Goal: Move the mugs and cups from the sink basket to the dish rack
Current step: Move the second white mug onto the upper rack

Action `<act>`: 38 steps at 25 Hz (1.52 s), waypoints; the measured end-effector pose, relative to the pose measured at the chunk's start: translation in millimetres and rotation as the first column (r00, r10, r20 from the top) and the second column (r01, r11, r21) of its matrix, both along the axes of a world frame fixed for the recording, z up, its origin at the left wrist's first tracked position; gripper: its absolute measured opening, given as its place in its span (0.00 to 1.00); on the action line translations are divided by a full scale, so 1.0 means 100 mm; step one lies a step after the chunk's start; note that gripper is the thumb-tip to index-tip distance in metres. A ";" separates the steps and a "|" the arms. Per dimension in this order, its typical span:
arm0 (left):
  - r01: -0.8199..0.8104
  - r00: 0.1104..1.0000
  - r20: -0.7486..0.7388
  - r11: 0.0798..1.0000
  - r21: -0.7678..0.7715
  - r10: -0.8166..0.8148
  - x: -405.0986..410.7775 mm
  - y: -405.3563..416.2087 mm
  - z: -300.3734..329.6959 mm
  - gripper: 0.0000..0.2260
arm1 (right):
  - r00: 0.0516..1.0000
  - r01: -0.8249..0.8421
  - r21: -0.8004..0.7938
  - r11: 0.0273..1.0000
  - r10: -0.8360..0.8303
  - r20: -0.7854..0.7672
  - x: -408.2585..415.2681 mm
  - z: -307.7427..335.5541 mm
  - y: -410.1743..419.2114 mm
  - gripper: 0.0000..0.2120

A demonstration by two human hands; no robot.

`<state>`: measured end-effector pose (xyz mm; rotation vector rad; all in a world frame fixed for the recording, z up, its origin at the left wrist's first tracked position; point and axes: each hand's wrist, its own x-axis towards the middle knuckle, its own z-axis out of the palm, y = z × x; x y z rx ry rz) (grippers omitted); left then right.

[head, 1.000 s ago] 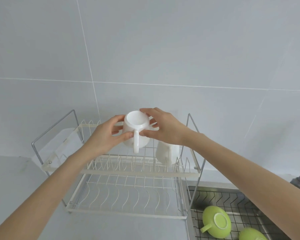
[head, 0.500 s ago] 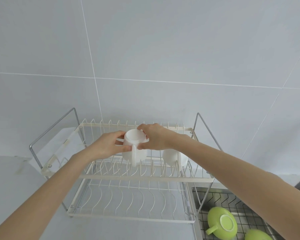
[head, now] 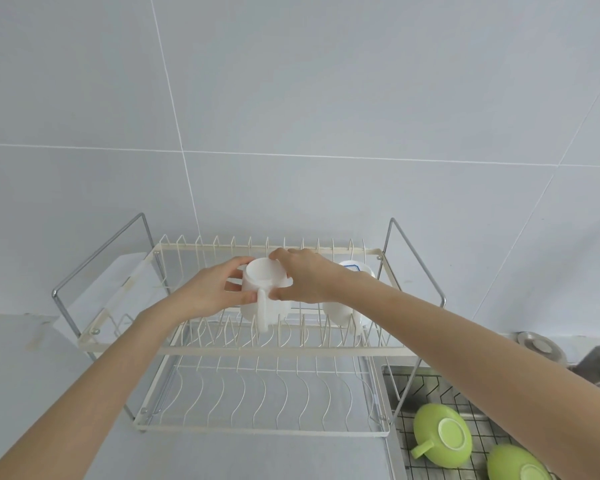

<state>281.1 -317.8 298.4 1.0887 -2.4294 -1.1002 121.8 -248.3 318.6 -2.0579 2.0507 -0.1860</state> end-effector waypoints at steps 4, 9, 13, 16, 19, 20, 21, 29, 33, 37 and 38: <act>-0.012 0.997 0.079 1.000 -0.029 0.015 -0.01 0.02 0.04 0.26 | 1.000 -0.003 0.008 1.000 0.003 -0.028 0.02 0.00 0.04 0.28; -0.002 0.986 0.166 0.999 -0.040 0.009 -0.02 0.05 0.11 0.29 | 0.997 -0.019 0.056 0.998 0.023 -0.073 0.03 0.06 0.10 0.31; 0.004 0.960 0.276 0.989 -0.146 0.037 -0.01 0.10 0.23 0.25 | 0.992 -0.032 0.054 0.998 0.038 -0.117 -0.05 0.18 0.21 0.32; 0.042 0.930 0.361 0.949 -0.311 0.077 -0.03 0.29 0.39 0.23 | 0.978 -0.052 0.010 0.999 0.053 -0.201 -0.14 0.30 0.40 0.31; 0.057 0.914 0.379 0.879 -0.474 0.145 -0.11 0.56 0.57 0.24 | 0.967 -0.057 -0.068 0.996 0.038 -0.251 -0.25 0.40 0.69 0.31; 0.061 0.909 0.382 0.855 -0.516 0.166 -0.16 0.69 0.63 0.25 | 0.965 -0.056 -0.090 0.994 0.031 -0.259 -0.31 0.43 0.82 0.31; 0.065 0.905 0.385 0.836 -0.545 0.180 -0.22 0.82 0.68 0.25 | 0.966 -0.049 -0.106 0.993 0.020 -0.259 -0.37 0.44 0.93 0.31; 0.100 0.934 0.321 0.751 -0.652 0.155 -0.98 1.68 0.94 0.27 | 0.960 0.075 -0.182 0.980 -0.120 -0.252 -1.10 0.54 1.87 0.31; 0.155 0.938 0.334 0.748 -0.645 0.093 -1.44 2.00 0.85 0.27 | 0.949 0.141 -0.171 0.975 -0.183 -0.256 -1.51 0.50 2.31 0.32; 0.211 0.923 0.381 0.762 -0.612 0.050 -1.87 2.25 0.61 0.27 | 0.935 0.209 -0.153 0.966 -0.243 -0.257 -1.87 0.37 2.66 0.33; 0.223 0.920 0.390 0.765 -0.605 0.040 -1.96 2.32 0.54 0.28 | 0.934 0.222 -0.146 0.964 -0.254 -0.253 -1.95 0.31 2.74 0.33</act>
